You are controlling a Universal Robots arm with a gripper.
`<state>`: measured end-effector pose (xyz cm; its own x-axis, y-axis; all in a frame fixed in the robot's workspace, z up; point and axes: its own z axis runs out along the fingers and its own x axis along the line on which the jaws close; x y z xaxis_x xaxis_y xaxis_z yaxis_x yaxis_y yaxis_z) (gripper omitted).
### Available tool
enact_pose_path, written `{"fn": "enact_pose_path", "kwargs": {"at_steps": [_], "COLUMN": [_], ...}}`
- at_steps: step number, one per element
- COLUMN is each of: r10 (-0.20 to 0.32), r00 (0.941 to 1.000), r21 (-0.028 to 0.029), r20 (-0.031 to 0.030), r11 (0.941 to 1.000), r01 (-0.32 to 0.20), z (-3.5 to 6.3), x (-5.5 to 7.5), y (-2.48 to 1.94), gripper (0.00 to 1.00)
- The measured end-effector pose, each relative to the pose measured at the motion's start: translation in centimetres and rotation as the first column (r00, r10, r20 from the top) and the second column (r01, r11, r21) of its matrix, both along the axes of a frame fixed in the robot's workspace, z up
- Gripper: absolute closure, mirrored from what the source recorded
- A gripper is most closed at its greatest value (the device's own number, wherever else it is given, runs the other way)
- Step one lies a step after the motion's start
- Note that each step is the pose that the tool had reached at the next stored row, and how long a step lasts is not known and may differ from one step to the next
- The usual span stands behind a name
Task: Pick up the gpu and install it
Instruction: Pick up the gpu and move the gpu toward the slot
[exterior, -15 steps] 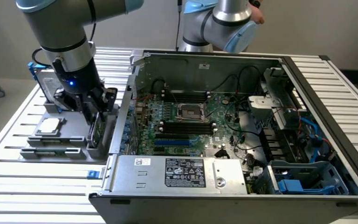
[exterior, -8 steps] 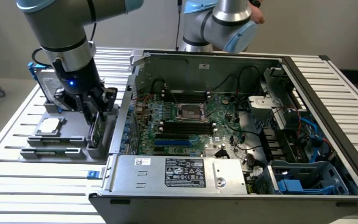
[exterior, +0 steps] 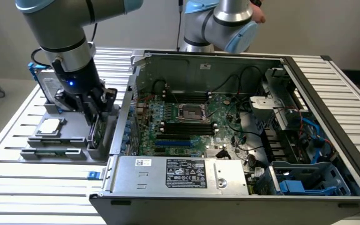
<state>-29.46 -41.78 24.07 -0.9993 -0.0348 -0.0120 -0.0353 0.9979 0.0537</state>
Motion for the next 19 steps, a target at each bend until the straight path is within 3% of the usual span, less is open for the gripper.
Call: {"fn": "enact_pose_path", "kwargs": {"at_steps": [2, 3, 19], "r10": [0.0, 0.0, 0.0], "r00": [1.0, 1.0, 1.0], "r21": [-0.0001, 0.0, 0.0001], "r20": [0.0001, 0.0001, 0.0003], "r11": [1.0, 1.0, 1.0], "r01": [0.0, 0.0, 0.0], "z": [-0.01, -0.02, 0.0], "x": [-0.01, -0.02, 0.05], "y": [0.0, 0.0, 0.01], "gripper": [0.64, 0.71, 0.74]}}
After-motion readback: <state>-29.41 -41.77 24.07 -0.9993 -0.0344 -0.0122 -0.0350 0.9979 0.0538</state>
